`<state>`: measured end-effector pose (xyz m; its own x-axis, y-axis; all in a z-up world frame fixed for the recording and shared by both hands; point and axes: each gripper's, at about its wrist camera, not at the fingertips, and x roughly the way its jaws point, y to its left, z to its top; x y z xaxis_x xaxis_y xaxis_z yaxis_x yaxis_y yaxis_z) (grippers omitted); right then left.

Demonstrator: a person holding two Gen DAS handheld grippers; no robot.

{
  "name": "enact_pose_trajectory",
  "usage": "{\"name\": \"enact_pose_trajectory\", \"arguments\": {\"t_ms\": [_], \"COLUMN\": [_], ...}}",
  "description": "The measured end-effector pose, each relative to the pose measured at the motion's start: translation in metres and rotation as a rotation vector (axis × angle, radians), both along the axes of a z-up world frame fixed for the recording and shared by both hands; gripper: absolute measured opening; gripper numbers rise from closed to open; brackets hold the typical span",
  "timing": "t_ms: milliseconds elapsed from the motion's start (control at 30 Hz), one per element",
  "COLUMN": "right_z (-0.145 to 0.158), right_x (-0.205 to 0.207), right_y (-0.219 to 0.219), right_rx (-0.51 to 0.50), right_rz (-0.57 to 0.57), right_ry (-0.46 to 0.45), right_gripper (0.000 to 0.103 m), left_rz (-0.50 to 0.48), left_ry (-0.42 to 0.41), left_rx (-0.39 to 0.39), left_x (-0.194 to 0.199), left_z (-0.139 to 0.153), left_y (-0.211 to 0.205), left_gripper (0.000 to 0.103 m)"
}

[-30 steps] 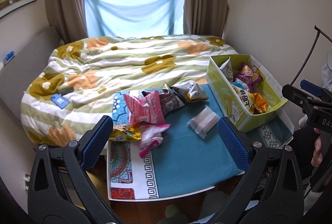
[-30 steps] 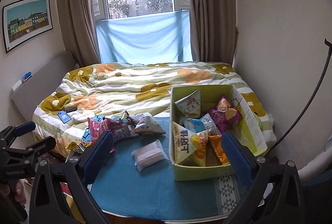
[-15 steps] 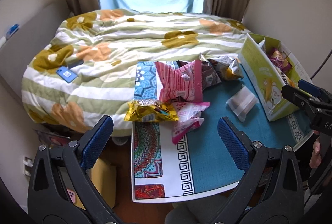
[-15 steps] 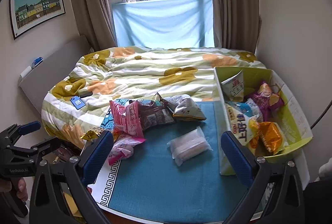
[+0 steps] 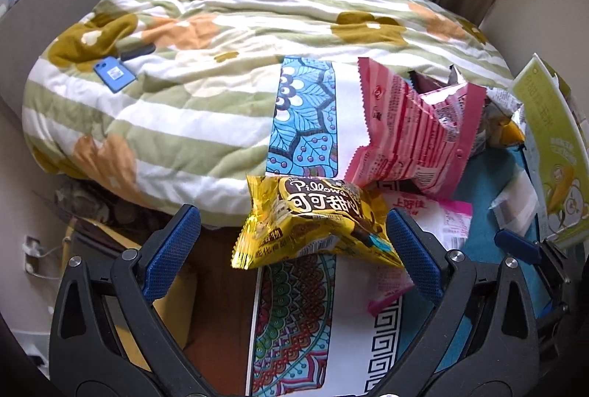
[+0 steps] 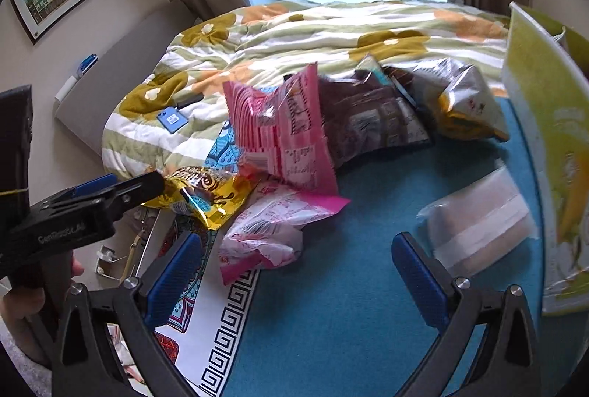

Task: Organize snacks
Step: 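Grasp the gold Pillow bag with left tool while right grasps pink-white bag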

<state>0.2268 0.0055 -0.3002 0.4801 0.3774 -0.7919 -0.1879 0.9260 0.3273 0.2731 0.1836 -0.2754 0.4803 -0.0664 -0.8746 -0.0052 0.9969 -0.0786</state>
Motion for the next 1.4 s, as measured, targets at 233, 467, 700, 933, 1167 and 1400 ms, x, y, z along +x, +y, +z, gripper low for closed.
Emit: {"name": "enact_pose_trajectory", "arguments": {"t_ms": [233,467,700,933,1167,1400], "right_z": [-0.031,-0.039,-0.038,-0.040,-0.040,-0.038], "right_x": [0.017,0.026,0.029,0.028,0.024,0.015], "right_y": [0.025,0.032,0.034,0.036,0.042,0.033], "right_rx": [0.036,0.026,-0.003,-0.035,-0.035,-0.065], "right_rz": [0.070,0.101,0.117,0.137,0.189,0.192], "right_ry": [0.067,0.076,0.057,0.034,0.007,-0.003], "right_gripper": [0.103,0.103,0.103,0.097,0.068,0.056], "left_rz": [-0.015,-0.044,-0.090,-0.088,-0.064,-0.054], "left_ry": [0.082,0.096,0.068,0.043,0.021,0.020], "left_rx": [-0.028,-0.049,0.023,0.018,-0.011,-0.064], "left_x": [0.024,0.032,0.029,0.026,0.022,0.017], "left_z": [-0.034,-0.042,-0.034,-0.025,-0.016,-0.012], "left_y": [-0.001,-0.008,-0.021,-0.019,-0.014,-0.014], "left_gripper": [0.100,0.082,0.074,0.062,0.057,0.055]}}
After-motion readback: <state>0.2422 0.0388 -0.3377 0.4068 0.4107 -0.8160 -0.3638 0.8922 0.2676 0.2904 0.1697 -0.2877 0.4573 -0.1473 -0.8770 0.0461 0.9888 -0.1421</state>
